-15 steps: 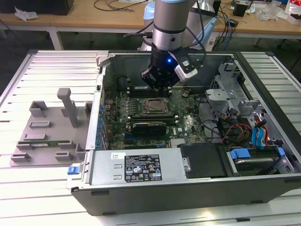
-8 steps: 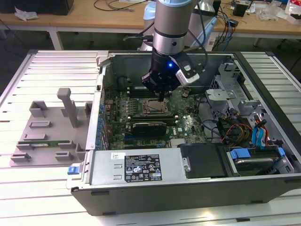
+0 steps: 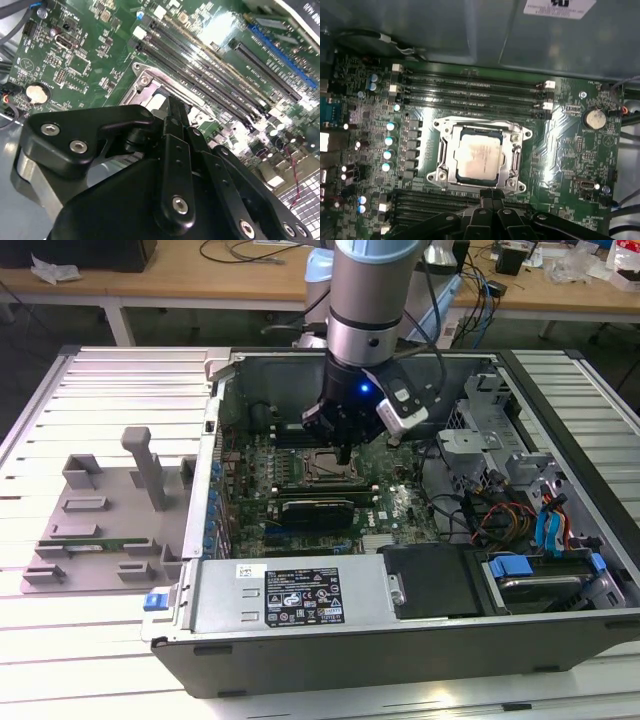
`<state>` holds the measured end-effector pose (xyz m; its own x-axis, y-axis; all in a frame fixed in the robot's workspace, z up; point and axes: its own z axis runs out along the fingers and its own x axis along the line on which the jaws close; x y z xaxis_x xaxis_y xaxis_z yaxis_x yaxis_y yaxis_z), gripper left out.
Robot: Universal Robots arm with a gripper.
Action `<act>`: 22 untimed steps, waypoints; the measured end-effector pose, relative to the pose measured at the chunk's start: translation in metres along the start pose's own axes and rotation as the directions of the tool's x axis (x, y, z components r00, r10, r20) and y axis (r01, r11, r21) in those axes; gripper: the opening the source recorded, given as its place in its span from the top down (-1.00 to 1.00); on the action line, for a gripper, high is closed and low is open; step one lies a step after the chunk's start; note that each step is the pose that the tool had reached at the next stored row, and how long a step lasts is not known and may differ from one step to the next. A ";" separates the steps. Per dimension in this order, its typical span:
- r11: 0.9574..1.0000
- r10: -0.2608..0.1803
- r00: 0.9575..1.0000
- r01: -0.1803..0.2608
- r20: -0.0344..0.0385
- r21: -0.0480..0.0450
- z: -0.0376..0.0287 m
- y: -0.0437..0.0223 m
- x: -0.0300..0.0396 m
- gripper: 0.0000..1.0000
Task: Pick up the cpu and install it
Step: 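Install the second cpu locking lever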
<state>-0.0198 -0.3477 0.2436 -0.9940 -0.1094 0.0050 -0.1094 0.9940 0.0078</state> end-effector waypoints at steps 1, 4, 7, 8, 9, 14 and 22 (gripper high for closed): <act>1.000 0.000 1.000 0.000 0.000 0.000 0.0000 -0.0014 0.0001 0.79; 1.000 0.000 1.000 0.000 0.000 0.000 -0.0001 -0.0073 0.0008 0.79; 1.000 0.000 1.000 0.000 0.000 0.000 -0.0001 -0.0140 0.0015 0.79; 1.000 0.000 1.000 0.000 0.000 0.000 -0.0002 -0.0165 0.0018 0.79; 1.000 0.000 1.000 0.000 0.000 0.000 -0.0001 -0.0176 0.0019 0.79; 1.000 0.000 1.000 0.000 0.000 0.000 -0.0002 -0.0272 0.0030 0.79; 1.000 0.000 1.000 0.000 0.002 -0.017 -0.0003 -0.0443 0.0049 0.79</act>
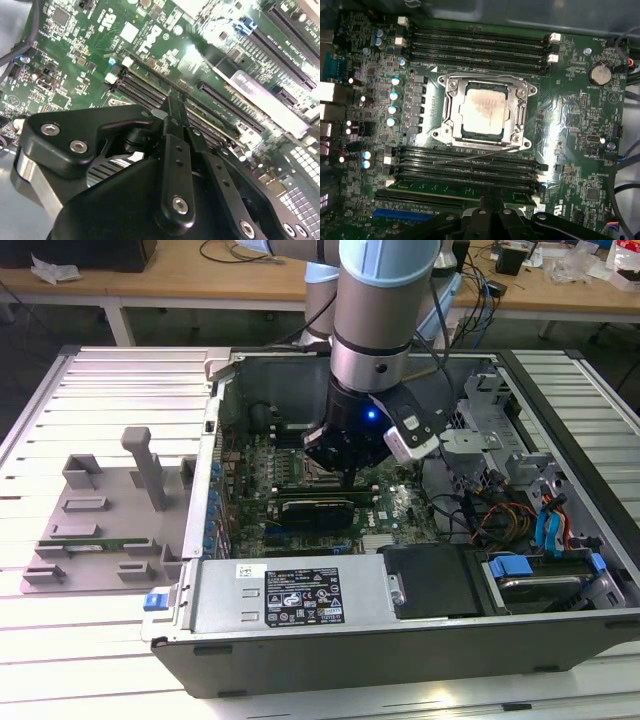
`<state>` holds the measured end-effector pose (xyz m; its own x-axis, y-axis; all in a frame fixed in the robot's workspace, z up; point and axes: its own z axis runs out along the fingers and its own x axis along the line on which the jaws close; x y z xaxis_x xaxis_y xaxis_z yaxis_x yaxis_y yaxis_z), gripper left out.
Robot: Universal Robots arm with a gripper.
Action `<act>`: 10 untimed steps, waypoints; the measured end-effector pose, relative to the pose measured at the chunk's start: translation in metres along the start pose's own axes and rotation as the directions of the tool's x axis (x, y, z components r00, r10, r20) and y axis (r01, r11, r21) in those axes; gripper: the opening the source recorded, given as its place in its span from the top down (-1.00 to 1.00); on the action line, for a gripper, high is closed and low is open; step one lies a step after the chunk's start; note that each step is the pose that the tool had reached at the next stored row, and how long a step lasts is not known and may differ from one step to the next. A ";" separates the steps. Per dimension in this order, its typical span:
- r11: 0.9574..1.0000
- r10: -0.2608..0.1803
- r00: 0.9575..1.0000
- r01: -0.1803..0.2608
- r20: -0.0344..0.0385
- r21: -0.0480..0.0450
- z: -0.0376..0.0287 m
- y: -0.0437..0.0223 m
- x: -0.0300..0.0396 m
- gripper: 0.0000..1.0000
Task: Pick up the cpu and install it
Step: 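Install the second cpu locking lever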
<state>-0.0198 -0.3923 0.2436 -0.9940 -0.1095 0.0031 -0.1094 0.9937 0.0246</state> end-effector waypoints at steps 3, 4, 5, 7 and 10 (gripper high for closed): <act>0.997 0.000 1.000 0.000 0.009 -0.081 0.0000 -0.0007 0.0002 0.79; 0.993 0.001 1.000 0.001 0.013 -0.114 0.0004 -0.0007 0.0008 0.79; 0.993 0.001 1.000 0.001 0.013 -0.119 0.0009 -0.0006 0.0015 0.79; 0.993 0.001 1.000 0.001 0.013 -0.119 0.0035 0.0006 0.0057 0.79; 0.993 0.001 1.000 0.001 0.013 -0.120 0.0070 0.0052 0.0139 0.79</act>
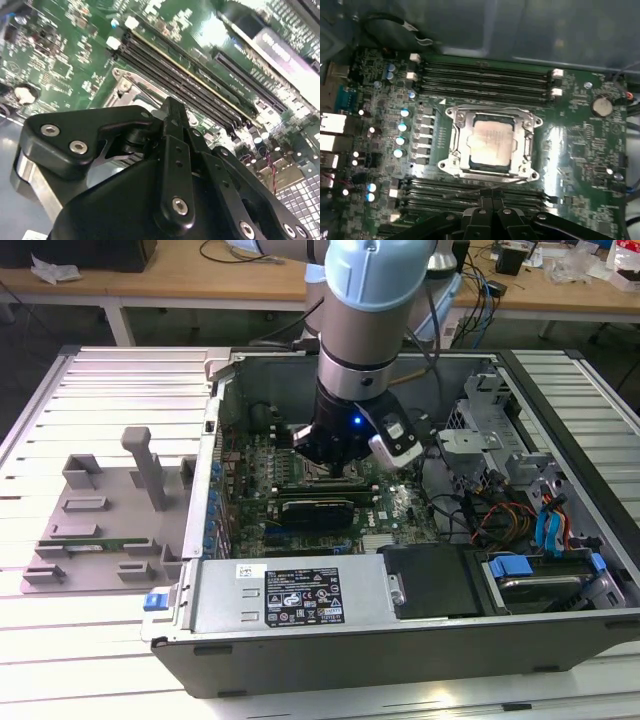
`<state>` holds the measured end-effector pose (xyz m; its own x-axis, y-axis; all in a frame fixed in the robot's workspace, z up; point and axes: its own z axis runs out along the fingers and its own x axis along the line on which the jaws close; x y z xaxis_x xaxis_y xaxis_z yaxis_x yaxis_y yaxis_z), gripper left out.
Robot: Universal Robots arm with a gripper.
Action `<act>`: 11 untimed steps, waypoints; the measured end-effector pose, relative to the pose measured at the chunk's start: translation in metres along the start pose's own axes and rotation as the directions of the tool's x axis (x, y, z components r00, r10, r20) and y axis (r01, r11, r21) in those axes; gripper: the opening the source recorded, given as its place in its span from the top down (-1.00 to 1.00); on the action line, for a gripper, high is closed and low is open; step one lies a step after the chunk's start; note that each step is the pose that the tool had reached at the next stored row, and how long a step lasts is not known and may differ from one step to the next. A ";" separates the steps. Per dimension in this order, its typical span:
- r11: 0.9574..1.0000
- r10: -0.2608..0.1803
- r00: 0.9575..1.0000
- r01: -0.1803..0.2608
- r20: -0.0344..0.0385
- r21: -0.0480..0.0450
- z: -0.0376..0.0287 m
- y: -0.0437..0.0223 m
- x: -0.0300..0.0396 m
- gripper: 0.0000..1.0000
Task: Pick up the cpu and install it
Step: 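Install the second cpu locking lever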
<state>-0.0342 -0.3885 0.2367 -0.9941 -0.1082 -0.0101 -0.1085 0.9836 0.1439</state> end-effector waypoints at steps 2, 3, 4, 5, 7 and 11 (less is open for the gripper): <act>1.000 0.000 1.000 0.000 0.000 -0.001 0.0034 0.0013 0.0076 0.79; 1.000 0.000 1.000 0.000 0.000 -0.001 0.0058 0.0013 0.0109 0.79; 1.000 0.000 1.000 0.000 0.000 -0.001 0.0082 0.0013 0.0138 0.79; 1.000 0.000 1.000 0.000 0.000 -0.001 0.0098 0.0012 0.0155 0.79; 1.000 0.000 1.000 0.000 0.000 -0.001 0.0151 0.0010 0.0210 0.79; 1.000 0.000 1.000 0.000 0.000 -0.002 0.0205 0.0012 0.0298 0.79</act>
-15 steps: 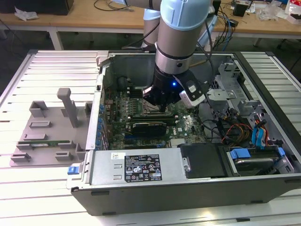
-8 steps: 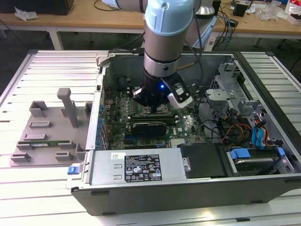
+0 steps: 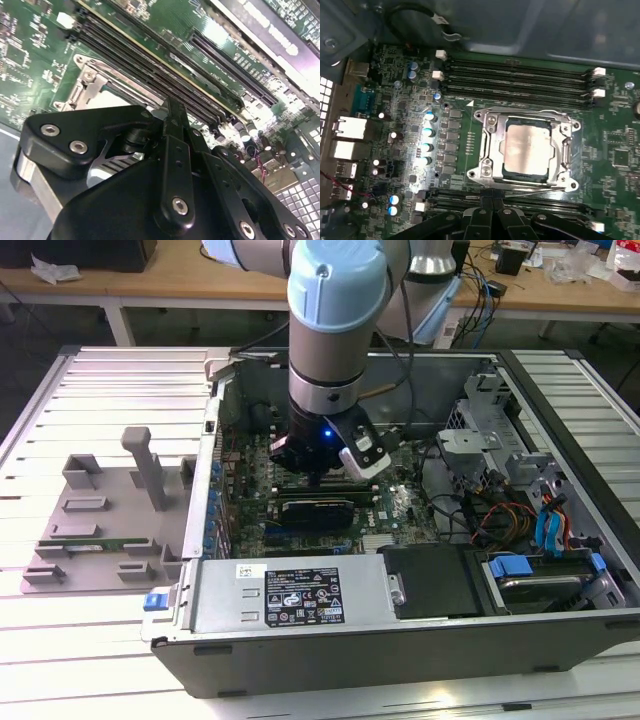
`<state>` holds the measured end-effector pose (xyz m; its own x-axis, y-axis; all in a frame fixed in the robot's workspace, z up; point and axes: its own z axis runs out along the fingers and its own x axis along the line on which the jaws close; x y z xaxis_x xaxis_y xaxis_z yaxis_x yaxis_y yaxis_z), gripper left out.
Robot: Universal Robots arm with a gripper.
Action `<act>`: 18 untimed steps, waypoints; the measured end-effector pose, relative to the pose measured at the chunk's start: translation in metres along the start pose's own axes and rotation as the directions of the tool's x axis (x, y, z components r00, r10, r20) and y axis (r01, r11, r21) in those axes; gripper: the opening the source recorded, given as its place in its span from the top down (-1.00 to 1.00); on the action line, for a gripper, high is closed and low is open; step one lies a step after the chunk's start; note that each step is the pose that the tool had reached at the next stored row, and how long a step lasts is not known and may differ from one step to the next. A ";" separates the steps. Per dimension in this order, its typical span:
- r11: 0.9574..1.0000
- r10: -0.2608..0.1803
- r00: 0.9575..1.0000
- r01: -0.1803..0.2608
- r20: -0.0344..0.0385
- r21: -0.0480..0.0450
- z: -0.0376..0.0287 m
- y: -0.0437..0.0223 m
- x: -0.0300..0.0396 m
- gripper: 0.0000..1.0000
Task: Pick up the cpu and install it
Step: 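Install the second cpu locking lever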
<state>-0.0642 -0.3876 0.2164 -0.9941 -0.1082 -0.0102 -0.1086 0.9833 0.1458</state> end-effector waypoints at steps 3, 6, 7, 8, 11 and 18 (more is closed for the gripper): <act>1.000 0.000 1.000 0.000 0.000 -0.002 0.0039 0.0001 0.0039 0.79; 1.000 0.000 1.000 0.000 0.001 -0.008 0.0096 0.0033 0.0109 0.79; 1.000 0.000 1.000 0.000 0.001 -0.010 0.0110 0.0050 0.0130 0.79; 1.000 0.000 1.000 0.000 0.001 -0.011 0.0118 0.0055 0.0141 0.79; 1.000 -0.007 1.000 0.007 0.000 -0.013 0.0149 0.0103 0.0154 0.79; 0.999 -0.031 1.000 0.031 -0.003 -0.010 0.0163 0.0160 0.0147 0.79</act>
<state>-0.0806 -0.3710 0.2024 -0.9902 -0.1390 -0.0116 -0.1391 0.9780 0.1558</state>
